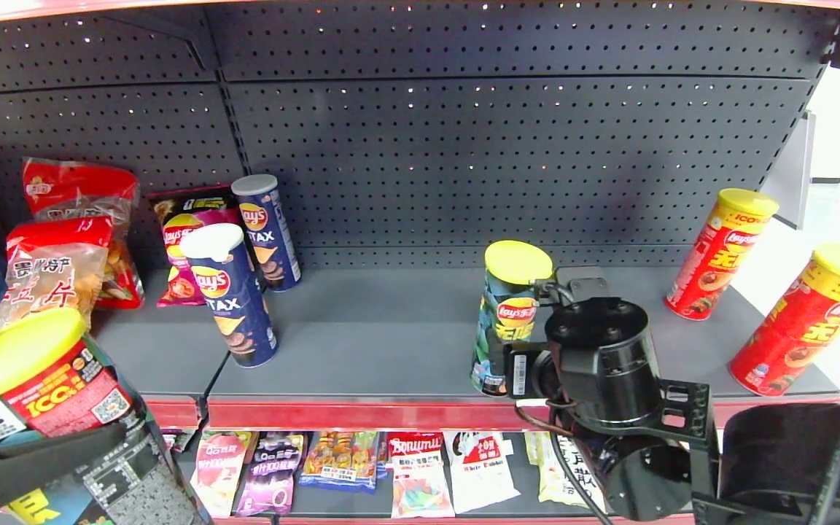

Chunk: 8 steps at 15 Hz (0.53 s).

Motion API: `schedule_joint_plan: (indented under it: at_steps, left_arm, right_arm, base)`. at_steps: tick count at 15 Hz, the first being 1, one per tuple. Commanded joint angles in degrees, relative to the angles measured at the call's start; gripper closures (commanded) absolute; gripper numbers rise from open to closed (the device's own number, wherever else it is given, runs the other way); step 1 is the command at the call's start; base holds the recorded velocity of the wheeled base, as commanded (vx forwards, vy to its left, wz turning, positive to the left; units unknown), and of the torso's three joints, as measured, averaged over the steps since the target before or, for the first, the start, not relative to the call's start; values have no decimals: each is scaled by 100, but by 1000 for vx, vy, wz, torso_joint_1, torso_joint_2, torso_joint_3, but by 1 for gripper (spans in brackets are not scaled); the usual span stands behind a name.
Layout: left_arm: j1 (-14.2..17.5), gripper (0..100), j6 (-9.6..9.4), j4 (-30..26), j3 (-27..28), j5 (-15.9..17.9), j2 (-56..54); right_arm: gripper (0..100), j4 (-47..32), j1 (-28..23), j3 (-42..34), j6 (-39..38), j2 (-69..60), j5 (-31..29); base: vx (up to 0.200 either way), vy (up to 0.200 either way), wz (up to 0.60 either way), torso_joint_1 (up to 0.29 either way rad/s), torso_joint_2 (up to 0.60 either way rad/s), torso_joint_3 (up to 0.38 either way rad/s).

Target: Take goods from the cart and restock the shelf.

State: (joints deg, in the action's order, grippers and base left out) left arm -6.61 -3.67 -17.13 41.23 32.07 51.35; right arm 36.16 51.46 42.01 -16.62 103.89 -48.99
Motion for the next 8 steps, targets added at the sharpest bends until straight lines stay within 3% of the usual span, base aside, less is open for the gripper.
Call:
schedule_joint_plan:
  at_steps: [1, 8]
  left_arm:
    - [2, 100, -2, -1, -1, 1, -11]
    - [2, 100, -2, -1, -54, 36, -55]
  right_arm:
    - [0, 5, 5, 18, 9, -35, 13]
    - [0, 5, 172, 246, 9, 184, 505]
  base:
    - [0, 0, 0, 0, 0, 0]
    - [0, 0, 0, 0, 0, 0]
